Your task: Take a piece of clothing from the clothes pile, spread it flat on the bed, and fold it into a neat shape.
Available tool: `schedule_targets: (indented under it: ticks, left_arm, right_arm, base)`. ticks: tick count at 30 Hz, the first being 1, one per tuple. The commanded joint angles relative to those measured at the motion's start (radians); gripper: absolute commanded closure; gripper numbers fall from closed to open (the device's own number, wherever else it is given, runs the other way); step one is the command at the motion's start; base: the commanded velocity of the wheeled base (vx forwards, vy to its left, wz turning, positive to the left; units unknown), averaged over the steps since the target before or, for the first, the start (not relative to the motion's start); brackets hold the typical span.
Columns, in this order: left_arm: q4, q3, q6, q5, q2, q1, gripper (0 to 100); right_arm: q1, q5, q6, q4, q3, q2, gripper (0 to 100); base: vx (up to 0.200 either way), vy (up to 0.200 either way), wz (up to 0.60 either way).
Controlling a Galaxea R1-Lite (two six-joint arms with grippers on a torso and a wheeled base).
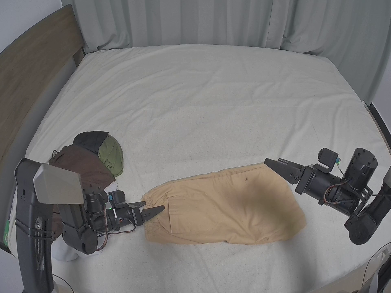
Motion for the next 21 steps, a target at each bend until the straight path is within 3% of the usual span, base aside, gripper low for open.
schedule_targets:
  ticks: [1, 8, 15, 21]
  left_arm:
    - [-0.003, 0.07, 0.002, -0.003, -0.094, 0.021, 0]
    - [0.0, 0.145, 0.019, -0.012, -0.211, 0.079, 0]
    - [-0.002, 0.153, 0.03, -0.017, -0.137, 0.09, 0]
    - [0.0, 0.154, 0.125, -0.029, -0.053, 0.087, 0]
  right_arm:
    - [-0.001, 0.0, 0.0, -0.001, 0.0, 0.001, 0]
    - [-0.004, 0.0, 0.0, -0.001, 0.002, 0.006, 0]
    - [-0.007, 0.0, 0.0, -0.001, 0.008, 0.017, 0]
    - [0.001, 0.0, 0.0, -0.002, 0.012, 0.027, 0]
  base:
    - [0.0, 0.0, 0.0]
    - [0.0, 0.0, 0.0]
    - [0.0, 0.0, 0.0]
    - [0.0, 0.0, 0.0]
